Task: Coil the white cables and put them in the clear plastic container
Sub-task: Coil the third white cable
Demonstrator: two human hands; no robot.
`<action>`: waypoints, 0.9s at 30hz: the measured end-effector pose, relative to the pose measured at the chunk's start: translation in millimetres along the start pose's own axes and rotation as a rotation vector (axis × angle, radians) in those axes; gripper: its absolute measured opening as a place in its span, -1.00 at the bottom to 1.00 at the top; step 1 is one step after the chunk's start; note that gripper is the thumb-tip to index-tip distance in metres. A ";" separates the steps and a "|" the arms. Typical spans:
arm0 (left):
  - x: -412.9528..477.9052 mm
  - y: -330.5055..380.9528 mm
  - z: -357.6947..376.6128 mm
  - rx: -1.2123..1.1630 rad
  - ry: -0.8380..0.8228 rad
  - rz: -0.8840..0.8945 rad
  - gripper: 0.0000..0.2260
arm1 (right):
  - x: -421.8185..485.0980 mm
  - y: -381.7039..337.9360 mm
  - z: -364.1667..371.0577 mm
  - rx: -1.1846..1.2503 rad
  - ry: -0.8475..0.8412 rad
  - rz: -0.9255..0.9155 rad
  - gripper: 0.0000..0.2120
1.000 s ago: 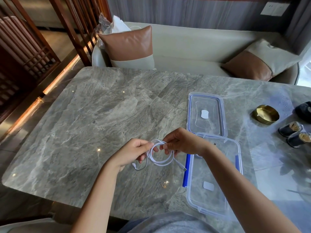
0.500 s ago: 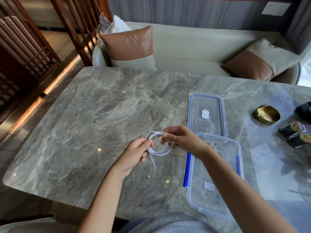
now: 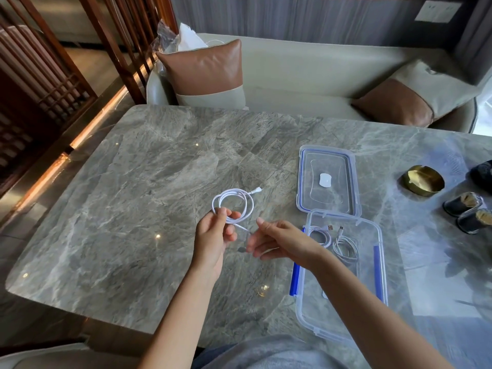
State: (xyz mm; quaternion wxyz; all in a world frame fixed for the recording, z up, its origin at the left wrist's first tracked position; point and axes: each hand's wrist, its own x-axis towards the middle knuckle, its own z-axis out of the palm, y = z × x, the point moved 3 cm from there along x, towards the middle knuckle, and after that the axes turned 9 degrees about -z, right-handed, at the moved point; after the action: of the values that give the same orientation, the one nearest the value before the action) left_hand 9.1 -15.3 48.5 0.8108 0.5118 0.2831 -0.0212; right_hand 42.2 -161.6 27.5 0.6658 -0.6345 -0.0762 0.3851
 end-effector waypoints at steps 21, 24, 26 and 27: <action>2.1 -2.6 7.9 -0.101 -0.084 -0.013 -0.78 | 13.2 2.0 19.5 0.449 0.072 -0.107 -0.82; 7.2 1.9 6.5 -0.225 -0.045 -0.028 -0.79 | 12.2 3.4 21.0 0.435 0.038 -0.105 -0.80; 9.6 3.0 3.8 -0.248 -0.027 -0.023 -0.78 | 11.0 5.1 22.6 0.471 0.025 -0.102 -0.78; 10.0 2.5 3.1 -0.249 -0.032 -0.019 -0.78 | 10.5 5.8 23.1 0.493 0.037 -0.106 -0.78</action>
State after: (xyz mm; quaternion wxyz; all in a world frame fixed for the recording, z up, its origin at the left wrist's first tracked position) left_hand 19.6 -14.2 46.6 0.8722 0.4043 0.2755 -0.0017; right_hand 33.3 -137.7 22.4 0.8208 -0.4552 -0.0009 0.3450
